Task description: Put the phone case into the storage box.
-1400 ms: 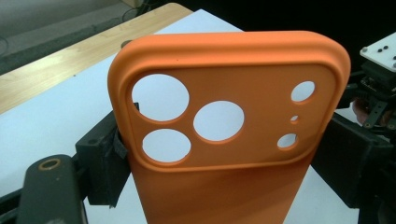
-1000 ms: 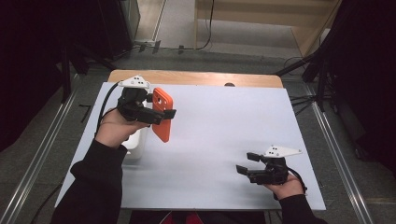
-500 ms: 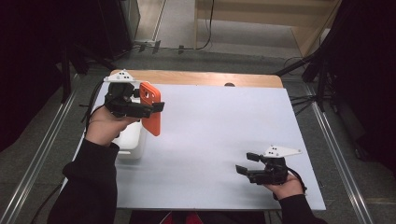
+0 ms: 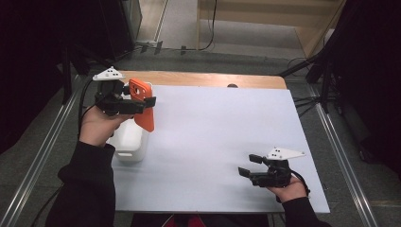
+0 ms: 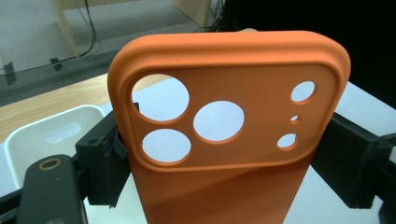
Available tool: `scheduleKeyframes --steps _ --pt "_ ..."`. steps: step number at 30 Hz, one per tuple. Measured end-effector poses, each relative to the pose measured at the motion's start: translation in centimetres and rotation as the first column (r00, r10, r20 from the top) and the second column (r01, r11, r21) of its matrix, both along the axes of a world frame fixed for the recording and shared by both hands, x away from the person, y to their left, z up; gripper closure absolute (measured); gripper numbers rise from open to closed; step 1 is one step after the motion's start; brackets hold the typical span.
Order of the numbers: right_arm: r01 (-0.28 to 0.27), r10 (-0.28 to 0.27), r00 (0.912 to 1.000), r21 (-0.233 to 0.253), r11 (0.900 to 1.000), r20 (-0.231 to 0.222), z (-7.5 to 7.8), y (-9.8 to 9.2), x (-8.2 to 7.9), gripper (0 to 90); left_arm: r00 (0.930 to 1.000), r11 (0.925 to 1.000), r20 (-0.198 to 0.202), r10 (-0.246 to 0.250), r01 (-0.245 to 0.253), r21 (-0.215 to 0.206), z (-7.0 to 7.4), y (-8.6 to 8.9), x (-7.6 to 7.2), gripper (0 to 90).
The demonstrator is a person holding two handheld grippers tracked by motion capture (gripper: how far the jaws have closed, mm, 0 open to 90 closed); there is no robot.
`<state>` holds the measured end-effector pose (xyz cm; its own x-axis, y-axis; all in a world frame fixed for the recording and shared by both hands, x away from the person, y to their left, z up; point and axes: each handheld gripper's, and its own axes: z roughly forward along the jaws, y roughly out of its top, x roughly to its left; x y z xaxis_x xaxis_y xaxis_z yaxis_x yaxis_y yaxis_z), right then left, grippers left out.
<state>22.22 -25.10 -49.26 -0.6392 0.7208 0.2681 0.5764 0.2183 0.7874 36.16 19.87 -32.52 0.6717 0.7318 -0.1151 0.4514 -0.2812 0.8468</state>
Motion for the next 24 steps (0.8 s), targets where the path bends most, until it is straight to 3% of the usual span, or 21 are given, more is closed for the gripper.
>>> scheduleKeyframes --steps 11,15,21,24 --pt "-0.006 0.006 1.0000 -0.003 1.000 0.004 0.0 0.1 0.0 26.0 0.9944 0.9944 -0.006 0.105 -0.106 -0.005 -0.5 1.9 0.8 15.5" --pt "-0.004 0.004 1.0000 -0.002 1.000 0.006 0.0 0.1 0.1 26.0 0.9881 0.9881 0.007 0.154 -0.154 0.006 -0.7 2.2 1.0 15.4" --pt "-0.006 0.006 1.0000 -0.002 1.000 0.003 0.0 0.2 0.1 26.0 0.9779 0.9780 0.014 0.208 -0.208 -0.016 -0.7 2.5 1.4 15.5" --pt "-0.006 0.006 1.0000 -0.002 1.000 -0.001 0.0 0.2 0.2 26.0 0.9737 0.9739 0.026 0.226 -0.227 0.014 -0.8 2.3 1.7 15.5"
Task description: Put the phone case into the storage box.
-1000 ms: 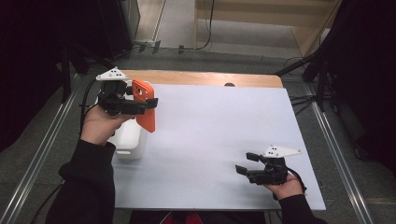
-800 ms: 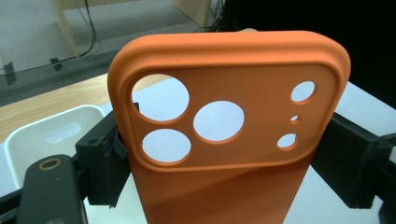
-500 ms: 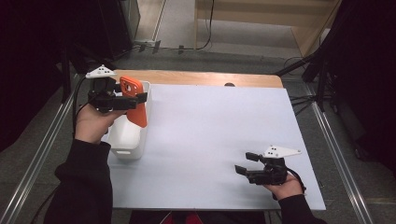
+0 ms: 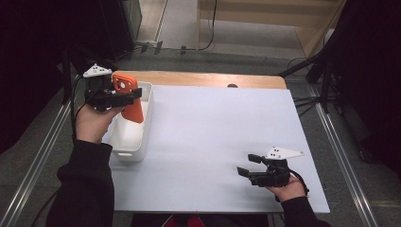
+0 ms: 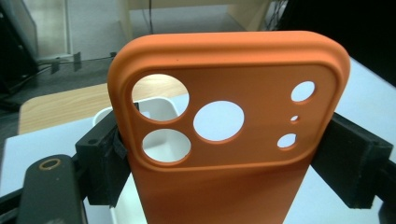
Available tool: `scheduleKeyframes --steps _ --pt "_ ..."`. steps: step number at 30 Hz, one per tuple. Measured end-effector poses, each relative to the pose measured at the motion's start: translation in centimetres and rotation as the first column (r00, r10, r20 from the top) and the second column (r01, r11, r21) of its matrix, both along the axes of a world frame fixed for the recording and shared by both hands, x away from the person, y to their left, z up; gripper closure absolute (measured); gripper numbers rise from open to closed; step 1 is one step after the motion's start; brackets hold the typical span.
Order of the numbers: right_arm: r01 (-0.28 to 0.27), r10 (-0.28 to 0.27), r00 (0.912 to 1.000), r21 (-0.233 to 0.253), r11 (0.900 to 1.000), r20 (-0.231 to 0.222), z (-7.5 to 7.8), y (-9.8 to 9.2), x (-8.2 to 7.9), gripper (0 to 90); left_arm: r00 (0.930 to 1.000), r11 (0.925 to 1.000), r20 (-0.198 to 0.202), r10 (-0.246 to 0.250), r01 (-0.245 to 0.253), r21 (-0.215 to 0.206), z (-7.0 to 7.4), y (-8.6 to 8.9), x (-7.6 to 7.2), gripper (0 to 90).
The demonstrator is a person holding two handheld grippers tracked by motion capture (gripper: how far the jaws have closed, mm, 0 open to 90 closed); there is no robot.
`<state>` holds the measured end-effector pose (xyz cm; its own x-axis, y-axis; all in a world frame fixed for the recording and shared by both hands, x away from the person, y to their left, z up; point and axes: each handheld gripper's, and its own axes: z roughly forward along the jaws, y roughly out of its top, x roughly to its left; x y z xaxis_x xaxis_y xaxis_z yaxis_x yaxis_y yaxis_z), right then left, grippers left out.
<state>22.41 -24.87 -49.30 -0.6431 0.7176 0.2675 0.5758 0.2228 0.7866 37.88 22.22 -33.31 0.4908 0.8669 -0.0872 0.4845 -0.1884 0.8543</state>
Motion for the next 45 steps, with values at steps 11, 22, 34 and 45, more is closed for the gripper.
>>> scheduleKeyframes --steps 11,22,34,45 --pt "0.001 -0.001 1.0000 -0.006 1.000 0.001 0.0 0.1 0.1 26.0 0.9987 0.9992 0.033 0.038 -0.038 -0.015 0.0 0.2 0.8 15.4" --pt "0.003 -0.003 1.0000 -0.003 1.000 0.010 0.1 0.0 0.1 26.0 0.9951 0.9968 0.060 0.079 -0.080 0.008 0.2 -0.5 2.3 15.5" --pt "0.000 0.000 0.9999 0.001 1.000 0.013 0.2 0.0 0.1 26.0 0.9964 0.9965 0.029 0.080 -0.081 0.023 0.5 -1.0 4.5 15.4" --pt "0.000 0.000 0.9999 0.000 1.000 0.010 0.2 0.0 0.1 26.0 0.9938 0.9937 0.024 0.109 -0.110 0.024 0.6 -1.0 6.1 15.4"
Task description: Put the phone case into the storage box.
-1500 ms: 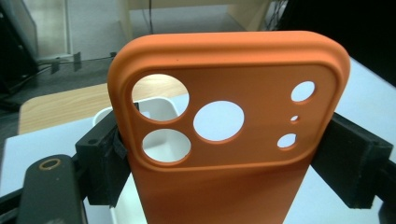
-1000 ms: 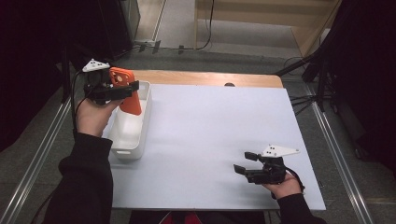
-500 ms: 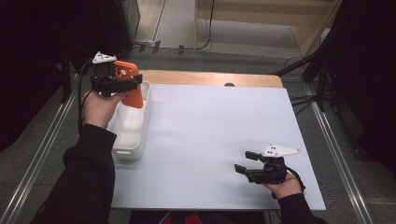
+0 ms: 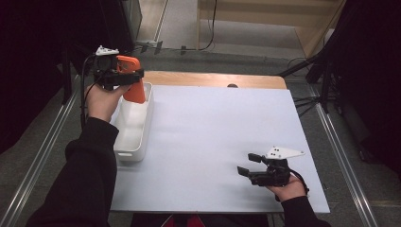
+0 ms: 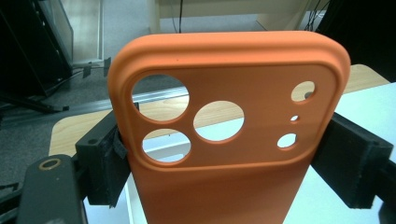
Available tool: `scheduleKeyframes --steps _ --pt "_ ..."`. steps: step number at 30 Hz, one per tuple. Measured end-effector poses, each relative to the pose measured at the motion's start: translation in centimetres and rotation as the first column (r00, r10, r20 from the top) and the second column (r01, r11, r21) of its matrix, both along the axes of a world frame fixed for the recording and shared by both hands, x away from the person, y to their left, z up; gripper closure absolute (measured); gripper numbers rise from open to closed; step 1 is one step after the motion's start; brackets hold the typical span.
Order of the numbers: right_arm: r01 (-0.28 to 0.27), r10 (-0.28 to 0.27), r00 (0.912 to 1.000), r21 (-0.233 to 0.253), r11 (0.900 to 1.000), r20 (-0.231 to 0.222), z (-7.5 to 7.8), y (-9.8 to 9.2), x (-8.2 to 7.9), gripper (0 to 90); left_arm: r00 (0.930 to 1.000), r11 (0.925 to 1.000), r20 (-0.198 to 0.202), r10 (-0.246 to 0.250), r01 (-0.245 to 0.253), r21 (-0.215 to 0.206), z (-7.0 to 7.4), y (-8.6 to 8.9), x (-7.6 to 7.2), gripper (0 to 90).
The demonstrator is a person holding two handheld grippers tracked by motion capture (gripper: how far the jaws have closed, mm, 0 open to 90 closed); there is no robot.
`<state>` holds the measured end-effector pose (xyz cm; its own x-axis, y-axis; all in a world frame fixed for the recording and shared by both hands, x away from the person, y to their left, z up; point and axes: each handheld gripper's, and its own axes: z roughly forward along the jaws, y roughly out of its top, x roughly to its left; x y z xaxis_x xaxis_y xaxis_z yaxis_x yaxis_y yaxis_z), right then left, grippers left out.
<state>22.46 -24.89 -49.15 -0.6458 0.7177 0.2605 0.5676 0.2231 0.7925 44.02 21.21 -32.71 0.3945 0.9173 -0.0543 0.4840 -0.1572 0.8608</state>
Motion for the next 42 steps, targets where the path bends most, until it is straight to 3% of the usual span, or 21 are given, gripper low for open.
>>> scheduleKeyframes --steps 7,16,33,42 --pt "0.001 -0.001 1.0000 0.005 1.000 -0.001 0.0 -0.1 0.0 26.0 0.9996 0.9996 0.011 0.026 -0.026 -0.015 -0.3 -0.1 0.6 15.4" --pt "0.004 -0.004 1.0000 0.009 1.000 -0.001 0.0 -0.2 0.0 26.0 0.9978 0.9982 0.033 0.058 -0.059 0.011 -1.0 -0.6 1.6 15.4" --pt "0.007 -0.007 1.0000 0.013 1.000 0.001 0.1 -0.3 -0.1 26.0 0.9928 0.9932 0.030 0.116 -0.117 0.008 -2.5 -0.8 3.1 15.4" --pt "0.004 -0.004 1.0000 0.015 1.000 0.003 0.1 -0.2 0.0 26.0 0.9933 0.9935 0.018 0.114 -0.114 0.000 -3.2 -0.9 3.9 15.4"
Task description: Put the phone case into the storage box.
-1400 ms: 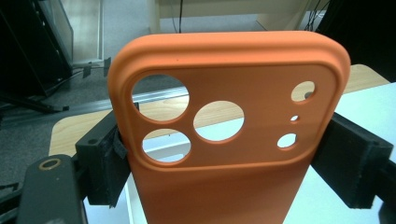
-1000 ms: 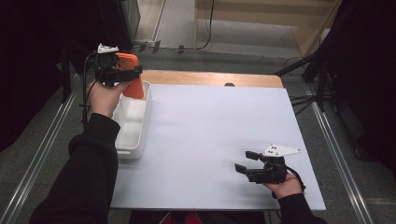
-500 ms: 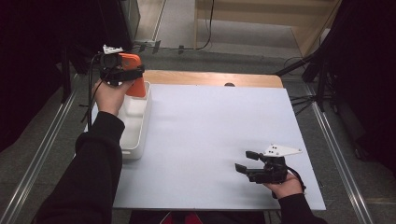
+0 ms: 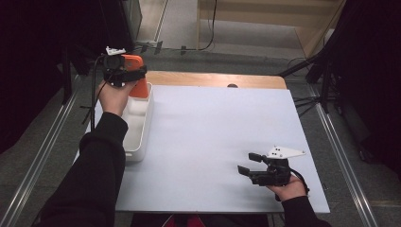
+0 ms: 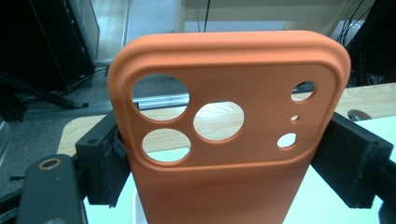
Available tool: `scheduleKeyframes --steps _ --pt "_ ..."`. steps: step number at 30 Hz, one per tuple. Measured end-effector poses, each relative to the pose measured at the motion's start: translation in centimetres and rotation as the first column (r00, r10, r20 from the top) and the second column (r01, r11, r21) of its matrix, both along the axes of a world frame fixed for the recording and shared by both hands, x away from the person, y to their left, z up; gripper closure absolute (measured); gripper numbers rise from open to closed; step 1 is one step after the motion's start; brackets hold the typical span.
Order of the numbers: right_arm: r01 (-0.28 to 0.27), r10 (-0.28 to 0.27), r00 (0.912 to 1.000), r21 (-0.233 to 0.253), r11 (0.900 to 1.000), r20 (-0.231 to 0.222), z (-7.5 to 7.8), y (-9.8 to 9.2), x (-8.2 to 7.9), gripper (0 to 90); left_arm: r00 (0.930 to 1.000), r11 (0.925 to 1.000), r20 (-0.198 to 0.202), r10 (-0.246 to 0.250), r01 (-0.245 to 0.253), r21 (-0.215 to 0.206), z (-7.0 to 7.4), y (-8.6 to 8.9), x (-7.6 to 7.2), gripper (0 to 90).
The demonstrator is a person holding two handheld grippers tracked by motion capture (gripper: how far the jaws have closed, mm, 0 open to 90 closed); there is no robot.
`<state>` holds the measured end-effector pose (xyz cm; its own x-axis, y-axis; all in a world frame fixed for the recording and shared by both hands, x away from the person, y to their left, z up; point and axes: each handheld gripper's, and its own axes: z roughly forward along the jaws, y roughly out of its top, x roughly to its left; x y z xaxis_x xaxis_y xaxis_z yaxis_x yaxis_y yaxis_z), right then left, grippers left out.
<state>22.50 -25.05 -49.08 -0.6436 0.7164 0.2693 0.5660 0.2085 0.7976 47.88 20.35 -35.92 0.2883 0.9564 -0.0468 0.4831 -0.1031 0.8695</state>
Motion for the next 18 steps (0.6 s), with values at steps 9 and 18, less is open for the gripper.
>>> scheduleKeyframes --steps 9,18 --pt "-0.001 0.001 1.0000 0.004 1.000 -0.002 0.0 0.0 0.0 26.0 0.9996 0.9998 -0.022 0.018 -0.018 0.012 -1.1 0.2 0.7 15.4" --pt "-0.008 0.008 1.0000 0.000 1.000 -0.001 -0.1 0.1 0.0 26.0 0.9991 0.9996 -0.032 0.029 -0.029 0.004 -1.9 0.1 1.3 15.4"
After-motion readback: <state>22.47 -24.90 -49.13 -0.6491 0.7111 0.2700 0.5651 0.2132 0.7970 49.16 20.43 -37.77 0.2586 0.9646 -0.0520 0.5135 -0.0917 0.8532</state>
